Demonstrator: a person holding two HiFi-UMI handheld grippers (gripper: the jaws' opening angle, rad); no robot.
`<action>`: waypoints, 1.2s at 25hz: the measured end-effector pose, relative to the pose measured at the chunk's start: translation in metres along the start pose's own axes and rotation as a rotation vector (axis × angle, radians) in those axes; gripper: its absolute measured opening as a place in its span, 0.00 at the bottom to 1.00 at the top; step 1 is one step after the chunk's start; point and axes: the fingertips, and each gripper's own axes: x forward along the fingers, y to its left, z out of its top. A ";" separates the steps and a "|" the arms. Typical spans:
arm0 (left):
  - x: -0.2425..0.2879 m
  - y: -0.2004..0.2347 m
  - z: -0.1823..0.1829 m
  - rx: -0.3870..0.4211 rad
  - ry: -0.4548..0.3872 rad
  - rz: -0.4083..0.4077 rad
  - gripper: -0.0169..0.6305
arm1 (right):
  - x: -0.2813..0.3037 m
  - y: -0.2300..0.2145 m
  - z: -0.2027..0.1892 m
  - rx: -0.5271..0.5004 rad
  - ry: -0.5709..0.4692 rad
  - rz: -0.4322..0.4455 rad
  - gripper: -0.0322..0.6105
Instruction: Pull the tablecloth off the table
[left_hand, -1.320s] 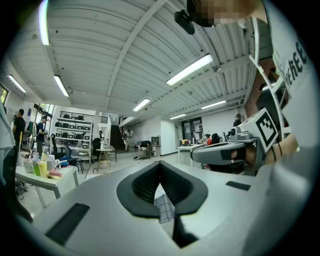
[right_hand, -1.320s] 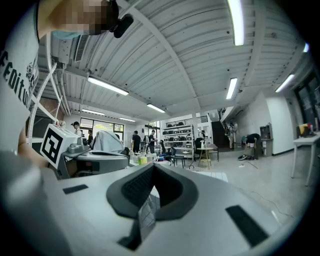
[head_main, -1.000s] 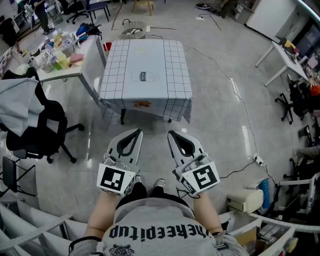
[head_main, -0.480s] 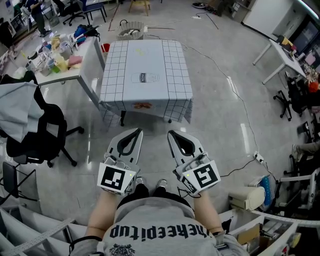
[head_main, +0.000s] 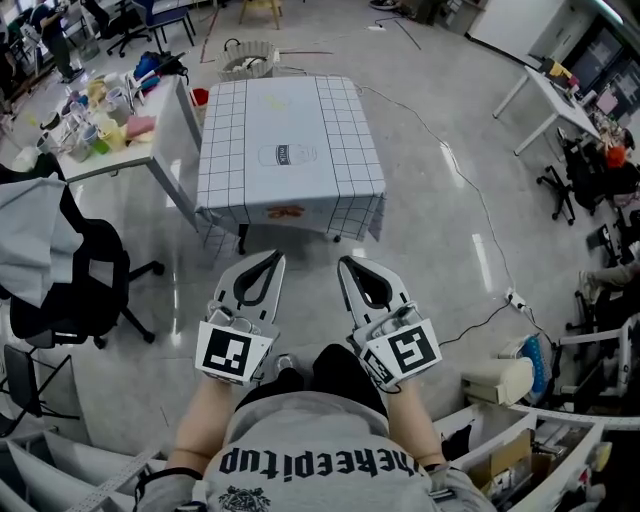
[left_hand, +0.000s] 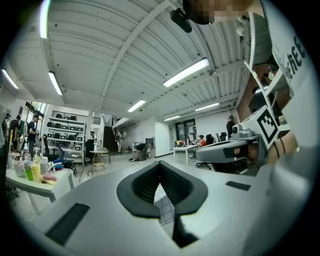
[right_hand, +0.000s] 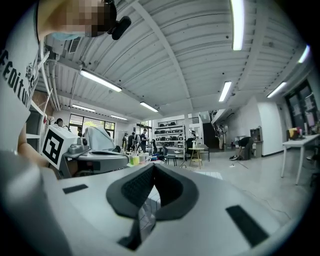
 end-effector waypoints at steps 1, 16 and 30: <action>0.001 0.003 -0.001 -0.002 -0.001 -0.002 0.05 | 0.001 0.000 -0.002 0.000 0.005 -0.007 0.06; 0.069 0.045 -0.031 -0.064 0.023 0.070 0.05 | 0.045 -0.085 -0.026 0.045 0.046 -0.010 0.07; 0.116 0.124 -0.081 -0.101 0.113 0.294 0.05 | 0.092 -0.209 -0.058 0.091 0.123 -0.009 0.07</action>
